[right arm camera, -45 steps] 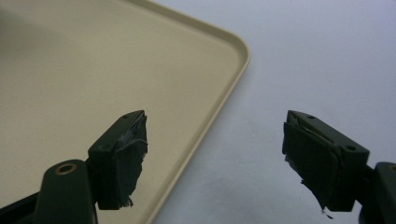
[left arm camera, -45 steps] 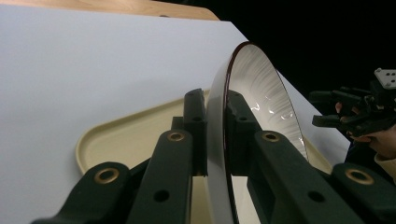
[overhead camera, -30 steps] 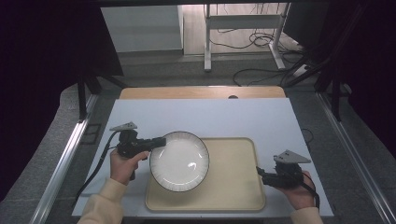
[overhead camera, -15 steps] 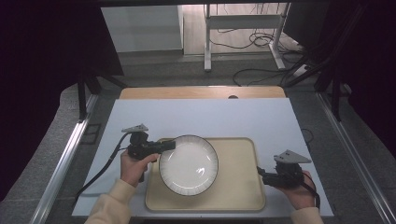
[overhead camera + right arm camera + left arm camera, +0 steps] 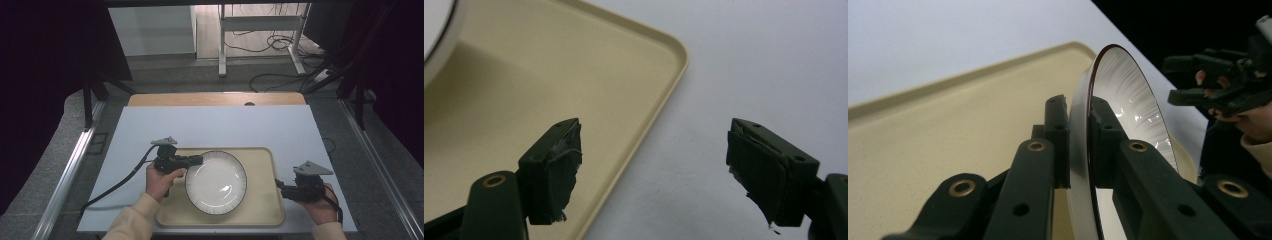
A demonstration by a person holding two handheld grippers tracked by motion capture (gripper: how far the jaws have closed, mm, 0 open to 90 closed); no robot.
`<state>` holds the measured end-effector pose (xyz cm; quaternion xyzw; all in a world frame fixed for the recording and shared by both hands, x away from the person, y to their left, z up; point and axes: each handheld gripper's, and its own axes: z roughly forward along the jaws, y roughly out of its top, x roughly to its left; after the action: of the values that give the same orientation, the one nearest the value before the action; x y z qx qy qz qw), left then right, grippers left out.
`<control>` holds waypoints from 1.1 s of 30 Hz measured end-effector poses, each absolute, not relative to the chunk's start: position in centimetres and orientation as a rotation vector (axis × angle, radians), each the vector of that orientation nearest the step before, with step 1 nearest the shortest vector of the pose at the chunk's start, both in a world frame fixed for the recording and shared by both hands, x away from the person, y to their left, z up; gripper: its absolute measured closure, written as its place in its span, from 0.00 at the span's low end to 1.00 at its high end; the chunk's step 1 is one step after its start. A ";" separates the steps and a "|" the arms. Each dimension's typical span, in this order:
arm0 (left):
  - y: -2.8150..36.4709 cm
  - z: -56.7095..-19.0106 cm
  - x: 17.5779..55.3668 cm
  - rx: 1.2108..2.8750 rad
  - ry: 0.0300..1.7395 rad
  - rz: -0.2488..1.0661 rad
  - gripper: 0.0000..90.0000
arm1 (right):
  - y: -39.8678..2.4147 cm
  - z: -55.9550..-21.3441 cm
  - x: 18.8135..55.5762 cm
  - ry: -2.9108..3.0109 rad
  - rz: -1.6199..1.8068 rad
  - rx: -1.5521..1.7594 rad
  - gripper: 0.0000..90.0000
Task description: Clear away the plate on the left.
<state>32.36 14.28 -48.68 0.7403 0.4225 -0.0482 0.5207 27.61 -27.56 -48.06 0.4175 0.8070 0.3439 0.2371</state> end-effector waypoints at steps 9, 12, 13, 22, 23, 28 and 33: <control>13.5 -50.2 32.7 1.810 1.028 -0.116 0.91 | -27.5 -48.1 27.6 2.213 0.942 1.145 0.25; 13.3 -50.4 32.8 1.824 1.037 -0.094 0.91 | -27.5 -48.2 27.6 2.215 0.939 1.141 0.25; 13.3 -50.6 32.9 1.847 1.041 -0.063 0.92 | -27.5 -48.2 27.6 2.216 0.937 1.138 0.25; 13.1 -51.8 33.5 1.915 1.067 -0.023 0.93 | -27.4 -48.2 27.6 2.218 0.934 1.141 0.25; 13.2 -52.0 33.6 1.926 1.067 -0.019 0.93 | -27.4 -48.2 27.6 2.218 0.934 1.141 0.25; 13.3 -52.8 34.0 1.933 1.079 -0.045 0.91 | -27.4 -48.3 27.6 2.222 0.935 1.141 0.25; 13.5 -53.6 34.2 1.942 1.094 -0.070 0.90 | -27.4 -48.4 27.6 2.224 0.935 1.140 0.25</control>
<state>34.19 13.49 -53.58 0.7819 0.4404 -0.0282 0.4403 27.62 -27.40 -48.36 0.4153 0.8103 0.3406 0.2345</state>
